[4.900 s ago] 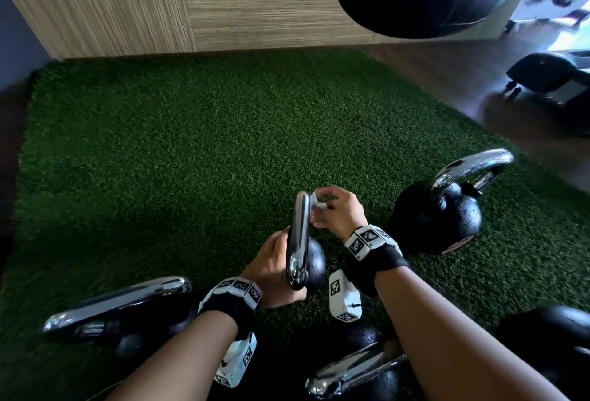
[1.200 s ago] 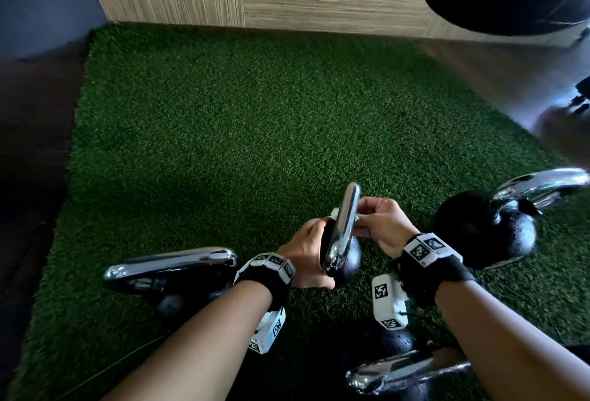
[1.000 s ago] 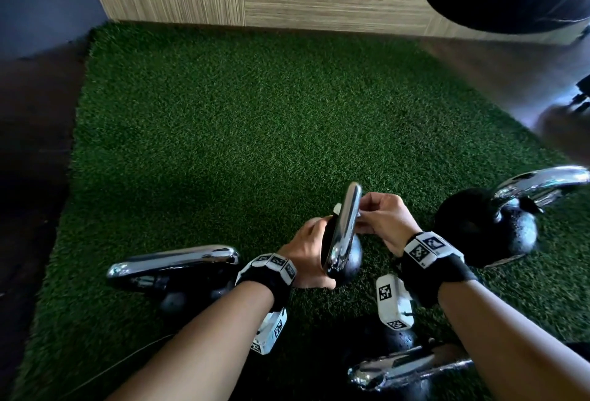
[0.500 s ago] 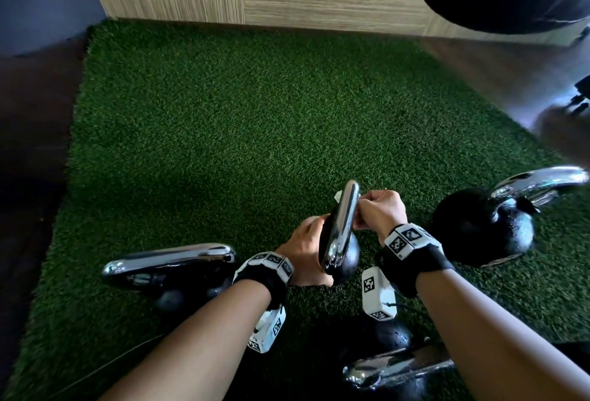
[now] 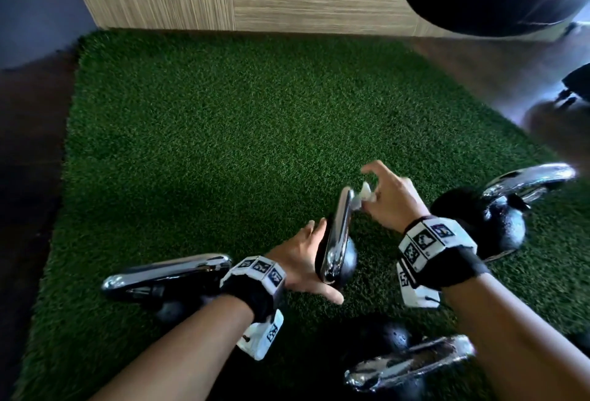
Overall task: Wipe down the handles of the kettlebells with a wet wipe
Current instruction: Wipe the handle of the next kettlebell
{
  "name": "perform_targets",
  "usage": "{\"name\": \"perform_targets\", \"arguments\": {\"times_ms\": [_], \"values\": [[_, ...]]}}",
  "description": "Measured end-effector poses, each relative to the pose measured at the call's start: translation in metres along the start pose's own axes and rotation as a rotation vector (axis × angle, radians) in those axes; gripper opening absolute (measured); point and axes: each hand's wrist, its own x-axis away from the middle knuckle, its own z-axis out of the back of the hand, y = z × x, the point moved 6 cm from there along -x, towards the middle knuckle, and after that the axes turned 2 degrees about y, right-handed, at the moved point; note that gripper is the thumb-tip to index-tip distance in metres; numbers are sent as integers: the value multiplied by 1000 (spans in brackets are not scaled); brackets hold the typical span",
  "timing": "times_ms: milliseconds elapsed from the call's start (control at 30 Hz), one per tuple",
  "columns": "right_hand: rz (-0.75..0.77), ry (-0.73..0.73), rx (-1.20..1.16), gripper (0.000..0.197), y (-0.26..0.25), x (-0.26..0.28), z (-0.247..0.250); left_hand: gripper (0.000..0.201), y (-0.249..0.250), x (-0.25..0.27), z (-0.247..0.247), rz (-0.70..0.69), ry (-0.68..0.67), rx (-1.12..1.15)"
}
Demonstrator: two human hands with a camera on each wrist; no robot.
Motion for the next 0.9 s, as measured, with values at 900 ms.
{"name": "perform_targets", "arguments": {"times_ms": [900], "values": [[142, -330, 496, 29, -9, 33, 37, 75, 66, 35, 78, 101, 38, -452]]}}
